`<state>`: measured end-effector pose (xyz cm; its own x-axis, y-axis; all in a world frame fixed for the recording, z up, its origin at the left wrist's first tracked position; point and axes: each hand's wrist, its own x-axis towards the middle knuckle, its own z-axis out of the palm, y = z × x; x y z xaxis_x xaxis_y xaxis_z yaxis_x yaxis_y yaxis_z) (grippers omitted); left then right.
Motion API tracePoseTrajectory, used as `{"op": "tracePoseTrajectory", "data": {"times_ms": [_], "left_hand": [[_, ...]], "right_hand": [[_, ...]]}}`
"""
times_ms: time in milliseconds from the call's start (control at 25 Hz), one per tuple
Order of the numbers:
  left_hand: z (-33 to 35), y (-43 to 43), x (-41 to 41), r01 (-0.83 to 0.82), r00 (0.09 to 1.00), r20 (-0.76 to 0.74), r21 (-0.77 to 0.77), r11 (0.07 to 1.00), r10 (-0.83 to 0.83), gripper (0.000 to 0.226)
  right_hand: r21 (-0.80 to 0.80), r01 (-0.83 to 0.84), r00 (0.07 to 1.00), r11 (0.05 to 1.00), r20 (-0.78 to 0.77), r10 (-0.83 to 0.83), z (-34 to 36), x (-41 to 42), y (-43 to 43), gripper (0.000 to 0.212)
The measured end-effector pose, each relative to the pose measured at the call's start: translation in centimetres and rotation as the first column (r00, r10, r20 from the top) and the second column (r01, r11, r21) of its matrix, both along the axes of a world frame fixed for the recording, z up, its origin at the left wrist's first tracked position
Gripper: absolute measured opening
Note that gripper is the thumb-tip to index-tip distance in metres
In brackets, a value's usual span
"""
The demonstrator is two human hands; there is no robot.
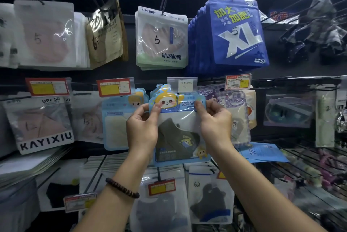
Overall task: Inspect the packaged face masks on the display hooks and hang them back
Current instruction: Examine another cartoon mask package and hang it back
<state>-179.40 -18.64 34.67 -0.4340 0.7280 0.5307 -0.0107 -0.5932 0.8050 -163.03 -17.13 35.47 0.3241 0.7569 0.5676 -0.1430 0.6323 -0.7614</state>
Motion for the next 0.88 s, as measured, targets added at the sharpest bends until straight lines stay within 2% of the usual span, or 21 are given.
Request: {"op": "tracePoseTrajectory", "data": {"times_ms": [280, 400, 520, 720, 880], "left_hand": [[1.8, 1.3, 0.1, 0.03, 1.0, -0.007, 0.025, 0.999, -0.03, 0.029], [2.7, 1.7, 0.2, 0.034, 0.999, -0.002, 0.016, 0.999, -0.034, 0.031], [3.0, 2.1, -0.1, -0.006, 1.0, -0.002, -0.024, 1.0, 0.006, 0.012], [2.6, 1.9, -0.2, -0.022, 0.999, -0.049, -0.071, 0.997, 0.018, 0.023], [2.7, 2.5, -0.6, -0.102, 0.987, -0.133, -0.103, 0.989, 0.088, 0.03]], "right_hand": [[0.01, -0.061, 0.996, 0.998, -0.071, 0.062, 1.3, 0.2, 1.2, 0.017], [-0.015, -0.024, 1.0, 1.0, -0.02, 0.024, 2.1, 0.4, 1.4, 0.021], [-0.07, 0.084, 0.994, 0.994, 0.072, -0.079, 2.5, 0.6, 1.2, 0.026], [-0.15, 0.103, 0.991, 0.983, 0.103, -0.088, 2.3, 1.0, 1.2, 0.022], [-0.172, 0.207, 0.965, 0.963, 0.195, -0.172, 2.6, 0.8, 1.5, 0.024]]}}
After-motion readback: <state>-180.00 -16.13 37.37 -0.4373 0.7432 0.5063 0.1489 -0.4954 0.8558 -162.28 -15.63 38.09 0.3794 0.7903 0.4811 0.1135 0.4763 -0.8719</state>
